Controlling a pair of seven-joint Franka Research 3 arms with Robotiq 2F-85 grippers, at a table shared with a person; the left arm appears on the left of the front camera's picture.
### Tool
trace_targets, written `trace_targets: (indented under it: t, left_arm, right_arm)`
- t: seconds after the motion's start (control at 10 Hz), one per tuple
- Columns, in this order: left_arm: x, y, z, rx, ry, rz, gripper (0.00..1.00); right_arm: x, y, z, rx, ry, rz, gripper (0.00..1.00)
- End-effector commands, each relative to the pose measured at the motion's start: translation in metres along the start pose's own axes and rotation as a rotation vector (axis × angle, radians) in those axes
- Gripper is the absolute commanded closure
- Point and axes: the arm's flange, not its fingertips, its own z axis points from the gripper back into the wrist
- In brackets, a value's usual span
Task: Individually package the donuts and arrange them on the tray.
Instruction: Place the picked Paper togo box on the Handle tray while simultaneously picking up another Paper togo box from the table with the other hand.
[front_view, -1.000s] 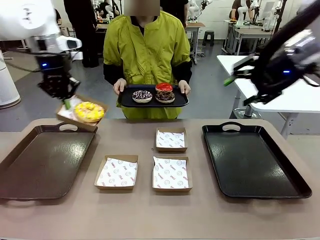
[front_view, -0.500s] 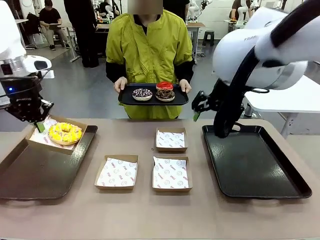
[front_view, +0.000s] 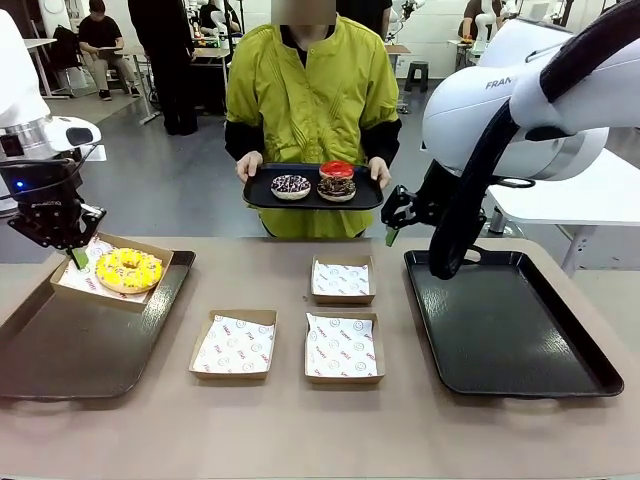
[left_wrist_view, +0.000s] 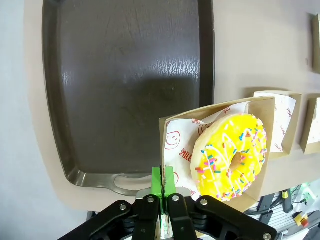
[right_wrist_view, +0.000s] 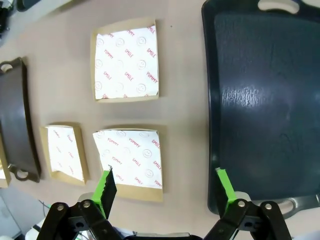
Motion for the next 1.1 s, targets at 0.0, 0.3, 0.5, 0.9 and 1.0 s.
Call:
trace_targets:
  t: [0.0,0.3,0.5,0.9,1.0]
  left_arm:
    - [0.001,0.000,0.003,-0.002,0.006,-0.001,0.99]
    - [0.049,0.016,-0.003,-0.008,0.065,-0.056,0.99]
    - [0.082,0.029,-0.009,0.012,0.081,-0.045,0.99]
    - [0.118,0.047,-0.048,0.046,0.102,-0.060,0.99]
    - [0.123,0.050,-0.055,0.039,0.106,-0.069,0.99]
  right_arm:
    - [-0.002,0.002,-0.001,-0.001,-0.006,0.000,0.00]
    - [0.028,0.026,-0.042,-0.153,-0.025,-0.036,0.00]
    - [0.054,0.043,-0.084,-0.259,-0.002,-0.038,0.00]
    - [0.083,0.066,-0.141,-0.247,-0.025,-0.017,0.00]
    - [0.089,0.070,-0.151,-0.251,-0.034,-0.005,0.00]
